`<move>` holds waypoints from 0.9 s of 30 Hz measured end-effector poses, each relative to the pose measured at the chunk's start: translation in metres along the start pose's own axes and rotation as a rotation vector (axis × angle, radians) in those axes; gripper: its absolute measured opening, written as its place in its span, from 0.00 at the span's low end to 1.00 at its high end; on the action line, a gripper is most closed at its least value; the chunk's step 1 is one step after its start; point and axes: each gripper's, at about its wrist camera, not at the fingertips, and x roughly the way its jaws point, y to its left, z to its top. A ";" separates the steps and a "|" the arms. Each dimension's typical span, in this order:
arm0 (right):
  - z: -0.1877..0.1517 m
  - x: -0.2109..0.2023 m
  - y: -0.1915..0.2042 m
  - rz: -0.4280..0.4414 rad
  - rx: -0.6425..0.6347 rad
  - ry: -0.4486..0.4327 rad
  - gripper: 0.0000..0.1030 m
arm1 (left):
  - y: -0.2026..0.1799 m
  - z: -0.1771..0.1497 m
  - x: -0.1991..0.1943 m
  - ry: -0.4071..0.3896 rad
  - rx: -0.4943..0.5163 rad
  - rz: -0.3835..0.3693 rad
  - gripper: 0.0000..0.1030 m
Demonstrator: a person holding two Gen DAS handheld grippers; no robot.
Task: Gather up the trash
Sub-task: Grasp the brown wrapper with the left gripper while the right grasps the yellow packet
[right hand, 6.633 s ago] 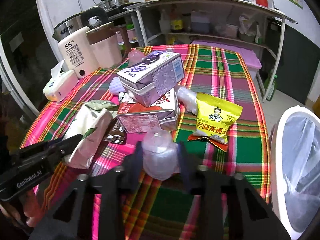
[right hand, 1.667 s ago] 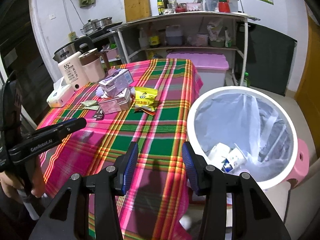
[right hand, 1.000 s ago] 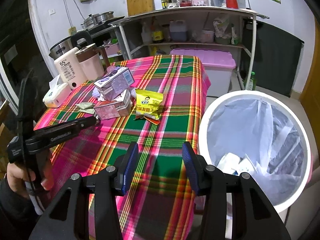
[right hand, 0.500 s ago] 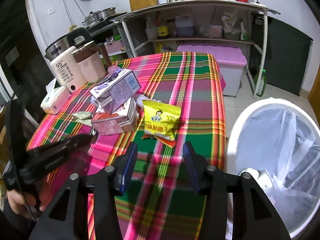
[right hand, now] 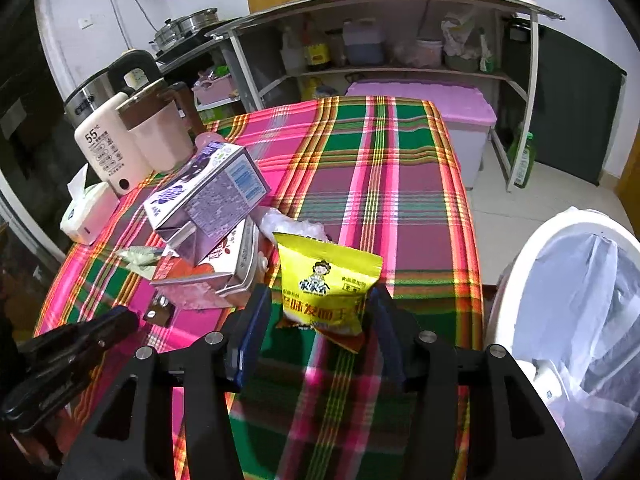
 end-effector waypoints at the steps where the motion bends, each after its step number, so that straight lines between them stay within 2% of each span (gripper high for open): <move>1: 0.000 0.001 0.000 -0.007 -0.001 -0.001 0.50 | 0.000 0.001 0.001 0.000 -0.002 -0.001 0.35; 5: 0.002 0.009 -0.004 -0.025 0.026 0.021 0.49 | -0.001 0.006 0.008 0.008 -0.006 -0.001 0.35; 7: 0.002 0.006 -0.006 -0.023 0.030 0.009 0.40 | -0.002 0.008 0.010 0.011 -0.002 0.001 0.35; 8: 0.002 0.005 -0.006 -0.023 0.031 0.005 0.39 | -0.003 0.010 0.012 0.014 0.000 0.001 0.36; 11: -0.001 0.001 -0.009 -0.020 0.037 -0.008 0.38 | -0.007 0.011 0.018 0.025 0.007 -0.002 0.39; 18: -0.008 -0.008 -0.011 0.005 0.047 -0.014 0.38 | -0.019 0.014 0.027 0.030 0.047 0.043 0.39; 20: -0.010 -0.011 -0.013 0.007 0.050 -0.018 0.38 | -0.021 0.014 0.028 0.032 0.056 0.064 0.26; 21: -0.011 -0.013 -0.013 0.009 0.052 -0.020 0.38 | -0.021 0.014 0.028 0.032 0.056 0.072 0.24; 27: -0.017 -0.027 -0.017 0.015 0.053 -0.036 0.38 | -0.019 0.009 0.023 0.033 0.067 0.084 0.22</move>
